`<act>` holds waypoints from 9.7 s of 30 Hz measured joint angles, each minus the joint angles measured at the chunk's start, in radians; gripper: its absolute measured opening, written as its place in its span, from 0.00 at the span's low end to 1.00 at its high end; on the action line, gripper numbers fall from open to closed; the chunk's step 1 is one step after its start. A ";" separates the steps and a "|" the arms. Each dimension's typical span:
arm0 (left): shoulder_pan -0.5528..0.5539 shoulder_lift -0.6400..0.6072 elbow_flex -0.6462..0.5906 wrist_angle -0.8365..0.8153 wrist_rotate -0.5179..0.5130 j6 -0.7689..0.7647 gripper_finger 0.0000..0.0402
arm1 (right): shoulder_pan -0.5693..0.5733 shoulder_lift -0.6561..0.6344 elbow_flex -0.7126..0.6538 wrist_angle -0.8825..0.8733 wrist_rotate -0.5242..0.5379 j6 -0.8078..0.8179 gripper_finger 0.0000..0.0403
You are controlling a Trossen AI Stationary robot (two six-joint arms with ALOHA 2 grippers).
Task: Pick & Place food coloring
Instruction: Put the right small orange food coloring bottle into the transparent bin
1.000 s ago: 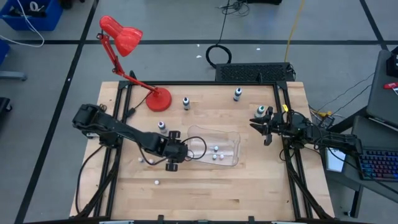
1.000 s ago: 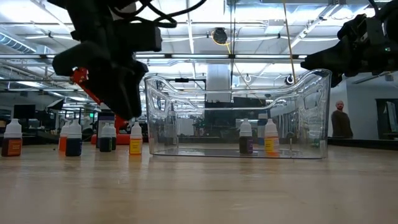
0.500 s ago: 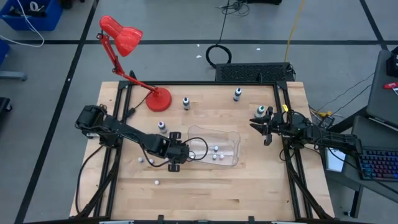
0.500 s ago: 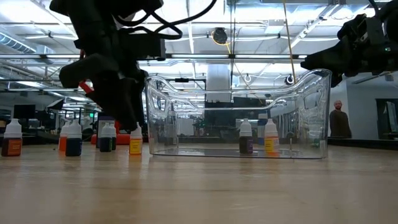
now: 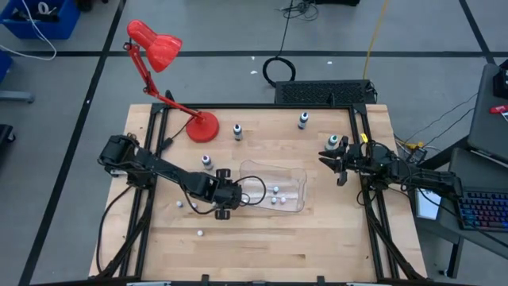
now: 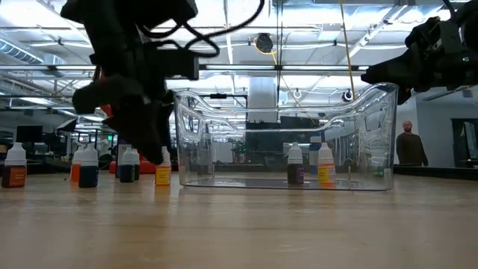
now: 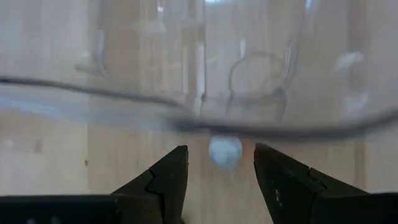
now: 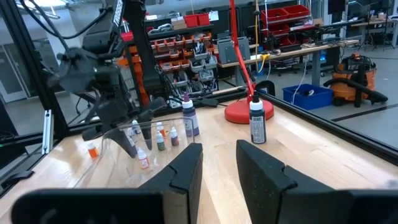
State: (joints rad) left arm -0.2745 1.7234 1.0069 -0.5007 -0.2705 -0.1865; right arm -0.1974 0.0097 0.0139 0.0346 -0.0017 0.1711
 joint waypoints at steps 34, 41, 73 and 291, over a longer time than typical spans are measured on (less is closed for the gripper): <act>0.006 -0.024 0.001 0.006 0.009 0.035 0.46 | 0.000 0.011 0.000 0.000 0.000 0.000 0.22; 0.006 -0.024 0.001 0.004 0.010 0.021 0.46 | 0.000 0.011 0.000 0.000 0.000 0.000 0.22; 0.006 -0.008 0.001 0.004 0.010 -0.011 0.46 | 0.000 0.011 0.001 0.000 0.000 0.000 0.22; 0.220 0.383 0.649 -0.224 0.247 0.231 0.12 | 0.000 0.012 0.001 0.000 0.000 0.000 0.22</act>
State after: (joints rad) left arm -0.0545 2.1067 1.6558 -0.7245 -0.0238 0.0448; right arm -0.1974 0.0216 0.0147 0.0345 -0.0017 0.1711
